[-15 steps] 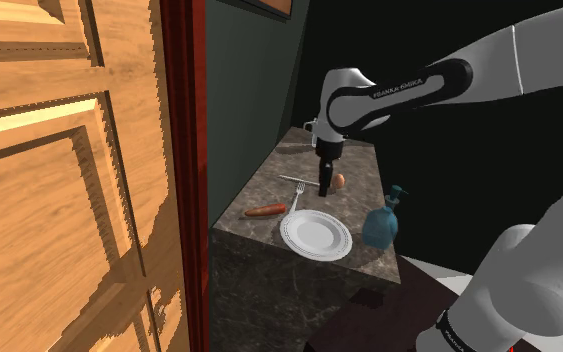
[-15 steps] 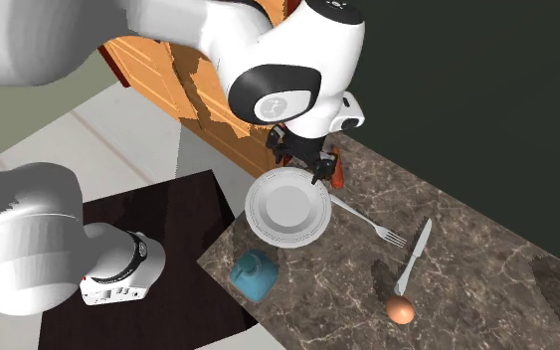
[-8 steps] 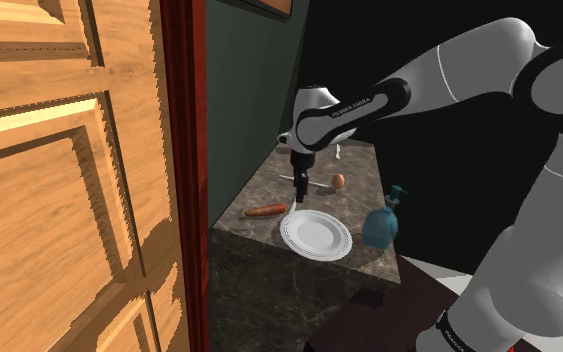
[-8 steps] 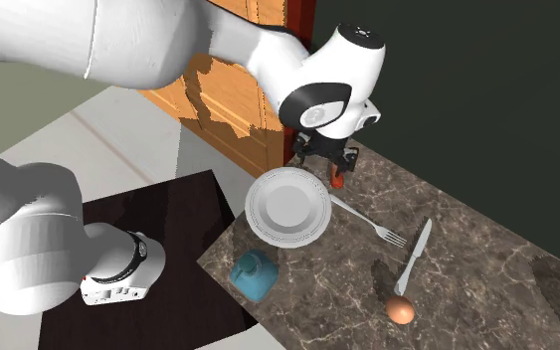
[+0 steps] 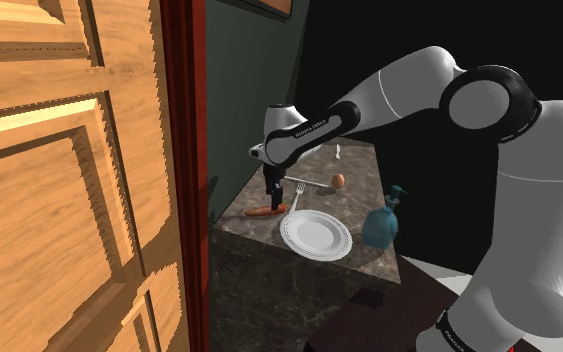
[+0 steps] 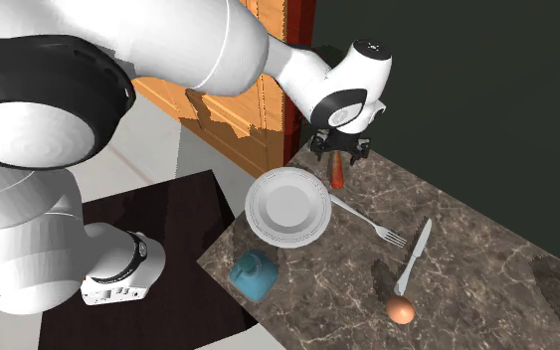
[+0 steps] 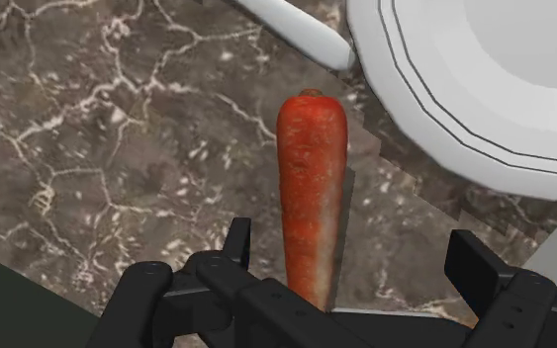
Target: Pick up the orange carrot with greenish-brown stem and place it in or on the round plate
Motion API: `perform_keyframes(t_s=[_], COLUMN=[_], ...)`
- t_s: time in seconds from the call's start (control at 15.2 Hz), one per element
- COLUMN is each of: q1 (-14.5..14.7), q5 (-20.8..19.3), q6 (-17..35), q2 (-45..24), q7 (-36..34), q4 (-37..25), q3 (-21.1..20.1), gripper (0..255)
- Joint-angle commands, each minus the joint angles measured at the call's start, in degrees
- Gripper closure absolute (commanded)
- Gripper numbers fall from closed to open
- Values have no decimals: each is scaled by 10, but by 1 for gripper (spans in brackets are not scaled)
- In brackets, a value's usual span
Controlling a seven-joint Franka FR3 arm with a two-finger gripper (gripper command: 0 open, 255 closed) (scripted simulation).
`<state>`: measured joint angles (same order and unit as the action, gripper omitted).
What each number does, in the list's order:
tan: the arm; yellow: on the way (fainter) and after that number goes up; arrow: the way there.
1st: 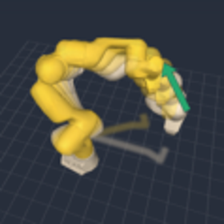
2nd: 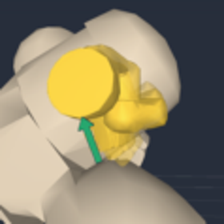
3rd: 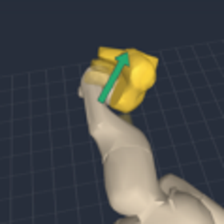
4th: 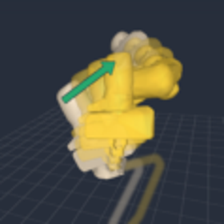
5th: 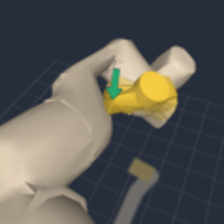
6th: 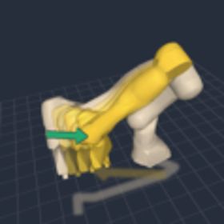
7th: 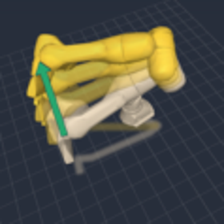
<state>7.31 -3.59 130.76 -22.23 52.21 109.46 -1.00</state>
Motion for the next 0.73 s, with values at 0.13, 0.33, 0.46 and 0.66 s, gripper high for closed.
perform_keyframes(t_s=[0.13, 0.33, 0.46, 0.66], q1=[1, 1, 1, 1], q5=[-5, -7, -7, -8], q6=[16, 33, 45, 48], q2=[-41, -55, -66, -69], q7=[16, 15, 15, 15], q4=[-29, -26, -25, -24], q3=[-3, -3, -2, -2], gripper=[0, 0, 0, 0])
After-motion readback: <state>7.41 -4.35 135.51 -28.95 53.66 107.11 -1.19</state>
